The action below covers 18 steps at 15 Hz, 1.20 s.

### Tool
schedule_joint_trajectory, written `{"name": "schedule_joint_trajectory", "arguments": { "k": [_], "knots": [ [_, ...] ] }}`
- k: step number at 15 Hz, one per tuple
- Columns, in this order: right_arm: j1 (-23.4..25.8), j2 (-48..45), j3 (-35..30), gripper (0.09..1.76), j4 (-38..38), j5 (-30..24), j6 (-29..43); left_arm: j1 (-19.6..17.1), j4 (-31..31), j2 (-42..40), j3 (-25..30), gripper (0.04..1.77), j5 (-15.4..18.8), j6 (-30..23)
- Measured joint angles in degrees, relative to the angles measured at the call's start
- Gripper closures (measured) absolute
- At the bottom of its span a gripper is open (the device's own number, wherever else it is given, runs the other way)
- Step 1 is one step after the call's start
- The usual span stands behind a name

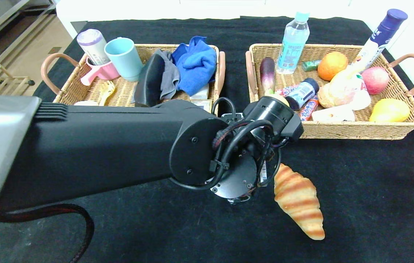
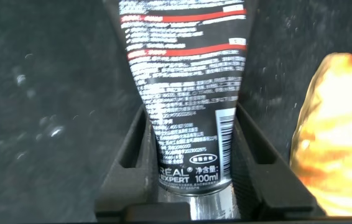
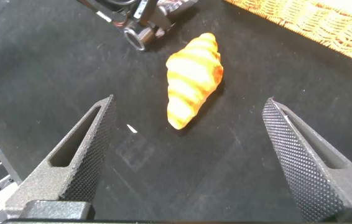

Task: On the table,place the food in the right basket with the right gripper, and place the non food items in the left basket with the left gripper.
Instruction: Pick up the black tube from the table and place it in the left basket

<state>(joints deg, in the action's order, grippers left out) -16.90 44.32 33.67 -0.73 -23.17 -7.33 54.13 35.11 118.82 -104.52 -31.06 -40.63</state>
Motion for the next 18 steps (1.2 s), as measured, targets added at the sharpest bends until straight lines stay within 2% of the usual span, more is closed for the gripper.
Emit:
{"name": "schedule_joint_trajectory", "arguments": {
  "k": [8,12,18],
  "knots": [
    [-0.3,-0.2,-0.2,0.14,-0.1,0.1,0.0,2.6,2.2,-8.5,5.0,1.15,0.0,0.9],
    [-0.8,-0.2,-0.4,0.14,-0.1,0.2,0.0,3.1,2.1,-11.7,5.4,1.15,-0.4,2.8],
    [-1.3,-0.1,-0.6,0.14,-0.1,0.2,0.0,1.1,1.4,-14.9,3.5,1.16,-1.8,10.0]
  ]
}}
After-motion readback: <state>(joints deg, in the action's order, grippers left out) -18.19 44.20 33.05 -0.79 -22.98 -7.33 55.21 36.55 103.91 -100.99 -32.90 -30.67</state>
